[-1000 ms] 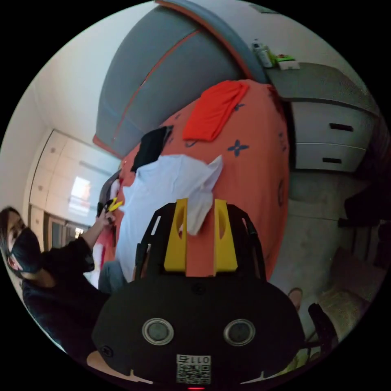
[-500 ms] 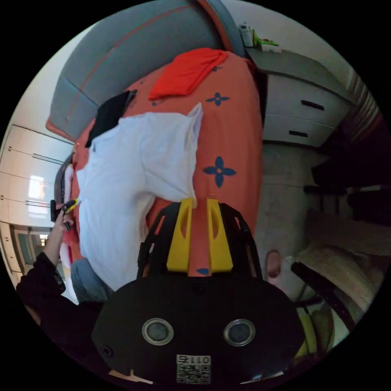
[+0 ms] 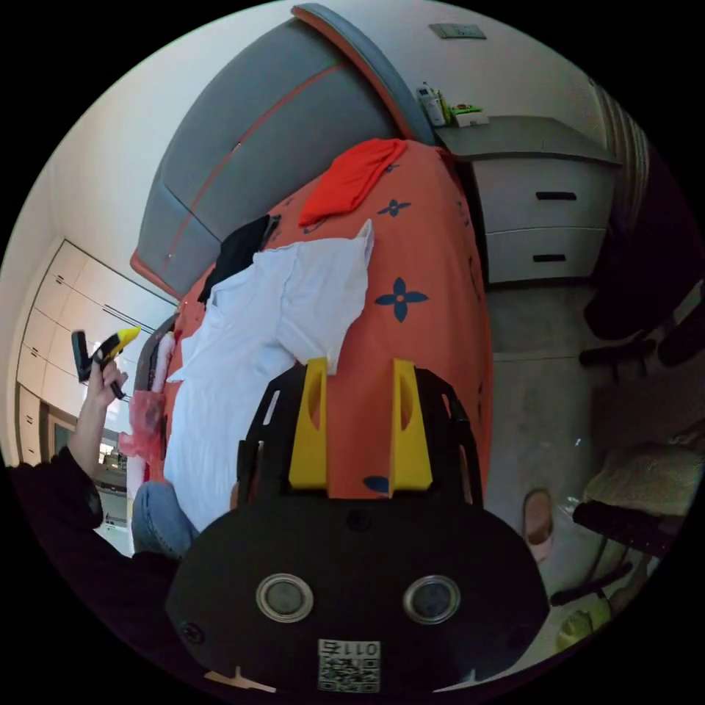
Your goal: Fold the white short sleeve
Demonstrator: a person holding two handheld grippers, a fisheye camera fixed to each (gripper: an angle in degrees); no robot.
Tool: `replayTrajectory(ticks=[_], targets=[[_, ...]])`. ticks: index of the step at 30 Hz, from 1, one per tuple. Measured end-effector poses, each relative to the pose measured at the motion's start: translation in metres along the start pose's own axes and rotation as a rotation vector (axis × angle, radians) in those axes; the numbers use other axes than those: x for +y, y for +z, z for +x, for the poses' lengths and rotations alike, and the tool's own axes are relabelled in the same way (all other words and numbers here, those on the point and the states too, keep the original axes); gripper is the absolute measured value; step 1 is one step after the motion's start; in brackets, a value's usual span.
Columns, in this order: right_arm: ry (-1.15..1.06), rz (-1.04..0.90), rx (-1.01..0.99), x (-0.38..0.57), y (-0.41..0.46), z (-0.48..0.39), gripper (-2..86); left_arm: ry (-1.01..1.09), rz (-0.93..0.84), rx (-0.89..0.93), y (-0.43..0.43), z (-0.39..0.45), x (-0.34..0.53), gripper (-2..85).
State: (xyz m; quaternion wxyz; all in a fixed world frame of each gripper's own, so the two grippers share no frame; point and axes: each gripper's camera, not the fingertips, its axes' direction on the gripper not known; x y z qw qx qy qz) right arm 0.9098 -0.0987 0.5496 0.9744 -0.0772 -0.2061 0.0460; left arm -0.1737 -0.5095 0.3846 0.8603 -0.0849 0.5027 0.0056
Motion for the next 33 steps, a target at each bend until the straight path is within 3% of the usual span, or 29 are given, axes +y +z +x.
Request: replayTrajectory(ticks=[3,8,12,17,20,22,24,25,28,29,32,33], targets=[[-0.043,0.121,-0.017,0.016,-0.017,-0.003,11.9,0.166,-0.135,0.125,0.109,0.1,-0.088,11.6],[-0.081,0.021,-0.055,0.029,-0.003,-0.009,9.4,0.335,-0.437,0.081,0.299,0.232,-0.185,10.7],[-0.077,0.034,-0.148,0.039,-0.012,-0.007,6.6,0.309,-0.701,0.116,0.427,0.301,-0.215,10.0],[-0.109,0.017,-0.174,0.05,-0.02,-0.018,3.5,0.375,-0.864,0.013,0.52,0.367,-0.225,3.6],[-0.172,-0.022,-0.117,0.055,-0.023,-0.039,2.2,0.561,-0.897,-0.063,0.553,0.414,-0.233,1.2],[-0.197,-0.028,-0.082,0.059,-0.026,-0.051,2.3,0.783,-0.896,-0.125,0.564,0.447,-0.231,0.7],[-0.232,-0.049,-0.038,0.064,-0.031,-0.067,3.4,1.185,-0.874,-0.217,0.57,0.489,-0.211,0.5],[-0.23,-0.056,-0.041,0.064,-0.034,-0.069,3.9,1.234,-0.869,-0.244,0.573,0.496,-0.208,0.5],[-0.227,-0.07,-0.048,0.07,-0.052,-0.08,7.7,1.243,-0.848,-0.25,0.584,0.512,-0.215,1.0],[-0.211,-0.049,-0.028,0.072,-0.062,-0.083,8.9,1.223,-0.757,-0.25,0.581,0.516,-0.223,1.2],[-0.147,0.094,-0.097,0.078,-0.09,-0.087,10.2,1.038,-0.525,-0.202,0.568,0.516,-0.251,1.8],[-0.148,0.123,-0.164,0.079,-0.093,-0.094,10.4,0.97,-0.542,-0.126,0.569,0.513,-0.258,2.0]])
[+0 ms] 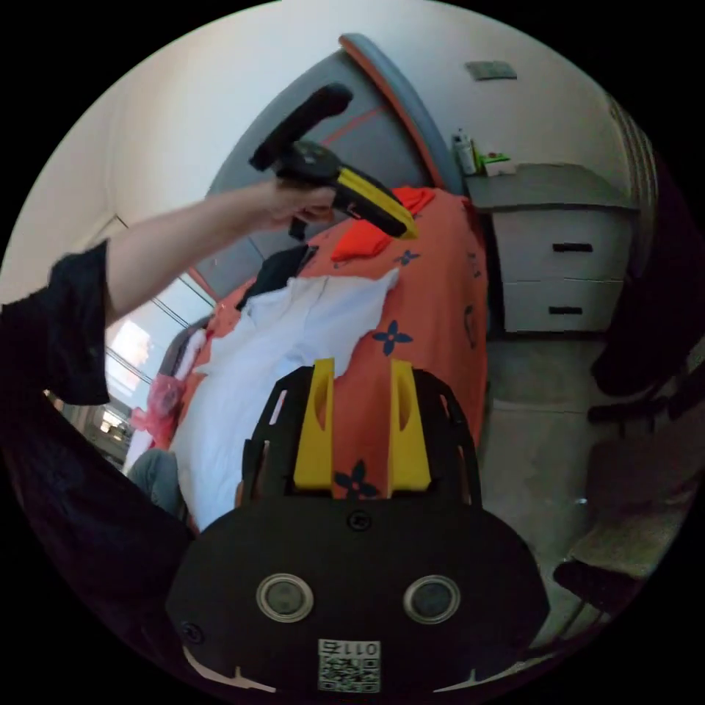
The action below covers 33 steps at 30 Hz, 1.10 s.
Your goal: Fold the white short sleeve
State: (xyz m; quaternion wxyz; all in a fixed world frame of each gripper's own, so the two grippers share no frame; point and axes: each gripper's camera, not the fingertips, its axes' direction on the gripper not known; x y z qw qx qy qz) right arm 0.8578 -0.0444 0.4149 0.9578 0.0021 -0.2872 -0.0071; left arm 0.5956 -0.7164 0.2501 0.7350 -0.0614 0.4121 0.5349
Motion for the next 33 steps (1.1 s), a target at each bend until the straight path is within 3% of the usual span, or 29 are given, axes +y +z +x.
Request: replayTrajectory(ticks=[6,9,11,19,24,28,31,33], targets=[[-0.023,-0.17,0.03,-0.01,0.058,-0.059,12.2,-0.24,-0.091,0.135,0.027,-0.027,0.011,5.3],[-0.021,-0.179,0.034,-0.016,0.082,-0.089,11.0,-0.31,-0.158,0.256,0.049,-0.034,0.017,5.4],[-0.013,-0.165,0.092,-0.02,0.091,-0.106,8.4,-0.33,-0.197,0.222,0.063,-0.032,0.019,3.3],[-0.199,-0.123,0.268,-0.047,0.099,-0.226,2.0,-0.227,0.027,0.176,0.004,-0.044,0.093,-0.1],[-0.531,-0.125,0.551,-0.059,0.137,-0.37,2.0,-0.274,0.285,0.21,-0.057,-0.071,0.218,-0.1],[-0.709,-0.21,0.683,-0.06,0.201,-0.449,2.6,-0.395,0.391,0.15,-0.061,-0.079,0.327,0.1],[-0.743,-0.371,0.639,-0.059,0.268,-0.481,3.6,-0.75,0.366,0.123,-0.036,-0.094,0.437,0.4],[-0.731,-0.5,0.633,-0.056,0.312,-0.498,5.9,-0.984,0.453,0.231,-0.02,-0.094,0.525,0.7]])
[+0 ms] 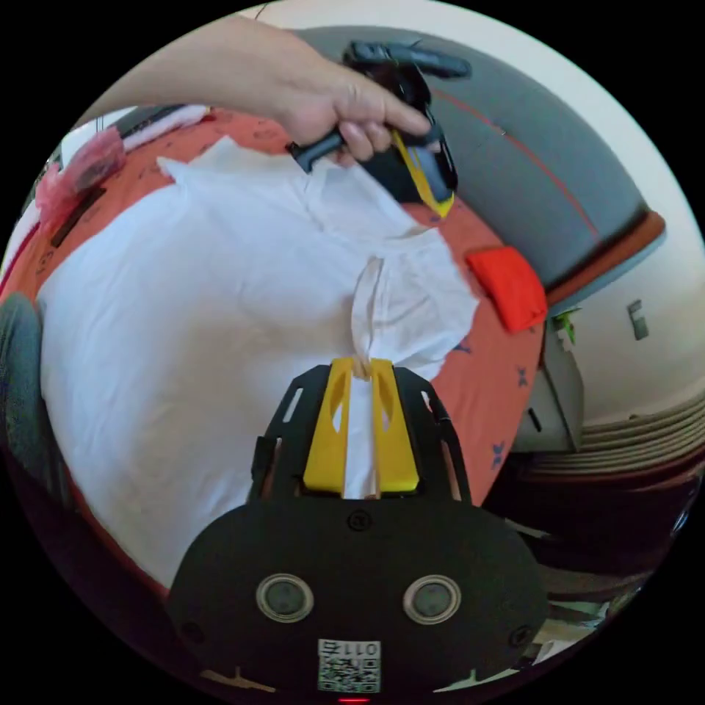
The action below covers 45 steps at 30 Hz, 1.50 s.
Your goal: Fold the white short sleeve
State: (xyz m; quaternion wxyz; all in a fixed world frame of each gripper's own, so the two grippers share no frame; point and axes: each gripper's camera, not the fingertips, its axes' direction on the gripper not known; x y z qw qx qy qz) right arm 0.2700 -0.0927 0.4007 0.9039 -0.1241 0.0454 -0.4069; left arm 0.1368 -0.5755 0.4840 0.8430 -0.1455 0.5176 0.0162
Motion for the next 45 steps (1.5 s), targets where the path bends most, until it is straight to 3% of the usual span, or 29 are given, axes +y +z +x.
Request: replayTrajectory(ticks=[3,7,13,15,19,20,21,24,28,31,33,36,39,45], targets=[[0.017,0.027,-0.039,-0.023,-0.014,-0.018,10.4,-0.067,0.08,0.08,-0.035,-0.045,0.043,1.2],[0.105,-0.006,-0.08,-0.044,-0.035,-0.015,13.3,-0.009,-0.019,0.156,-0.045,-0.059,0.056,2.0],[0.358,0.171,-0.096,-0.084,-0.064,0.035,2.9,0.067,-0.067,0.205,-0.042,-0.065,0.064,1.8],[0.384,0.185,-0.207,-0.121,-0.053,0.051,1.2,0.041,-0.075,0.227,-0.037,-0.075,0.071,1.2],[0.343,-0.05,-0.195,-0.169,-0.001,0.049,0.4,-0.101,-0.191,0.027,-0.031,-0.119,0.091,0.2],[0.352,-0.112,-0.197,-0.173,0.018,0.046,0.3,-0.099,-0.196,0.057,-0.037,-0.138,0.102,0.1],[0.413,-0.016,-0.239,-0.172,0.019,0.048,0.3,-0.141,-0.178,0.093,-0.047,-0.155,0.113,0.1],[0.472,-0.004,-0.351,-0.194,0.012,0.06,0.5,-0.095,-0.068,0.12,-0.093,-0.177,0.142,0.8],[0.431,0.126,-0.22,-0.232,-0.033,0.052,1.8,-0.094,0.058,0.22,-0.177,-0.213,0.209,3.7],[0.342,0.217,-0.212,-0.285,-0.056,0.027,3.7,-0.201,0.17,0.081,-0.261,-0.258,0.288,7.8],[0.227,0.268,-0.292,-0.35,-0.062,-0.004,5.4,-0.391,0.264,-0.037,-0.319,-0.296,0.356,11.5],[0.044,0.3,-0.363,-0.448,-0.067,-0.051,7.3,-0.643,0.458,-0.075,-0.37,-0.339,0.44,14.4],[-0.131,0.307,-0.419,-0.555,-0.068,-0.093,9.3,-0.808,0.575,-0.017,-0.395,-0.382,0.499,15.9],[-0.49,0.132,-0.475,-0.763,-0.04,-0.17,9.9,-0.97,0.612,0.211,-0.396,-0.445,0.556,16.0]])
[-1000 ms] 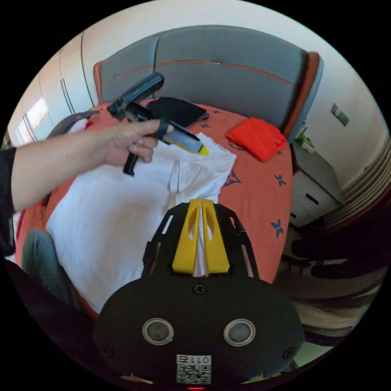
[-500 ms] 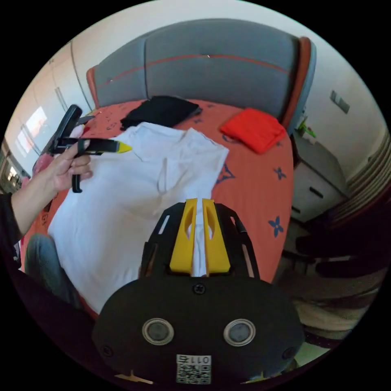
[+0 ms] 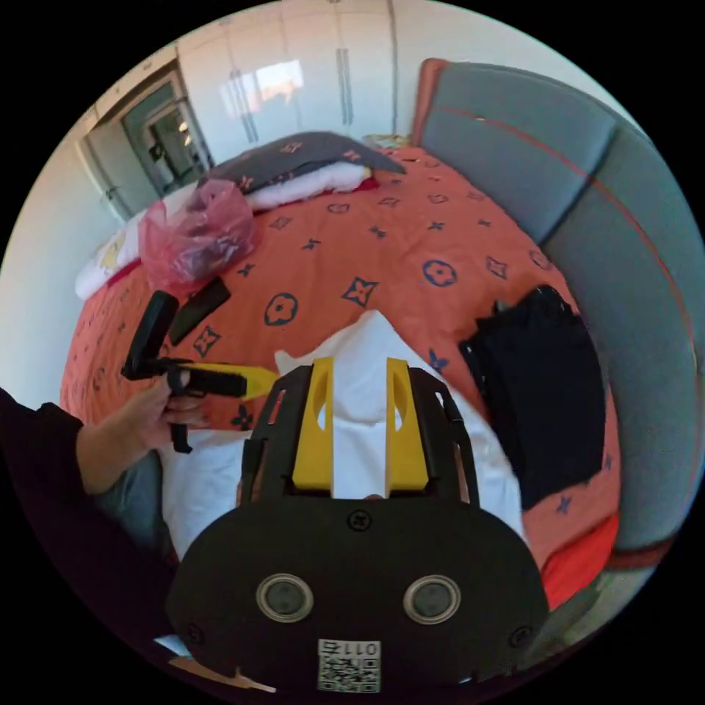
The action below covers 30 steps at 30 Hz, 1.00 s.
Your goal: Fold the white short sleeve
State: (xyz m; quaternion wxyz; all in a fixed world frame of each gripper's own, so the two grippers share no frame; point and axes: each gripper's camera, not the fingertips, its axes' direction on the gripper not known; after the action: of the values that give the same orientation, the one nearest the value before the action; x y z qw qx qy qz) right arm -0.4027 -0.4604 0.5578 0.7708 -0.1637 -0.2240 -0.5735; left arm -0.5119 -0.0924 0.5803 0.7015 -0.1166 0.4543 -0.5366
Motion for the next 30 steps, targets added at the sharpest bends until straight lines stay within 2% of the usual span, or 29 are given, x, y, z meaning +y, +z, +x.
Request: replayTrajectory(ticks=[3,7,10,14,19,23,25,27,30], targets=[[-0.056,-0.143,-0.097,-0.073,0.043,0.029,10.2,-0.019,-0.005,0.003,-0.006,-0.017,-0.008,14.8],[-0.093,-0.25,-0.124,-0.132,0.084,0.059,10.6,0.034,-0.01,-0.056,-0.015,-0.02,-0.017,11.6],[-0.125,-0.368,-0.145,-0.167,0.115,0.079,9.9,0.032,0.012,-0.078,-0.023,-0.028,-0.014,6.4],[-0.148,-0.419,-0.237,-0.198,0.141,0.102,4.4,0.034,0.036,-0.068,-0.037,-0.031,-0.005,1.3],[-0.231,-0.321,-0.262,-0.205,0.112,0.125,2.5,0.222,0.053,-0.116,-0.057,0.002,0.012,0.0],[-0.285,-0.187,-0.288,-0.172,0.064,0.162,2.3,0.62,-0.009,-0.264,-0.055,0.066,0.045,-0.3],[-0.237,-0.121,-0.319,-0.152,0.049,0.183,2.4,0.781,-0.032,-0.354,-0.049,0.09,0.065,-0.3],[-0.118,0.003,-0.385,-0.122,0.039,0.211,2.6,0.967,-0.024,-0.553,-0.038,0.117,0.096,-0.3],[0.006,0.167,-0.475,-0.082,0.034,0.234,3.0,1.137,-0.033,-0.67,-0.022,0.136,0.129,-0.3]])
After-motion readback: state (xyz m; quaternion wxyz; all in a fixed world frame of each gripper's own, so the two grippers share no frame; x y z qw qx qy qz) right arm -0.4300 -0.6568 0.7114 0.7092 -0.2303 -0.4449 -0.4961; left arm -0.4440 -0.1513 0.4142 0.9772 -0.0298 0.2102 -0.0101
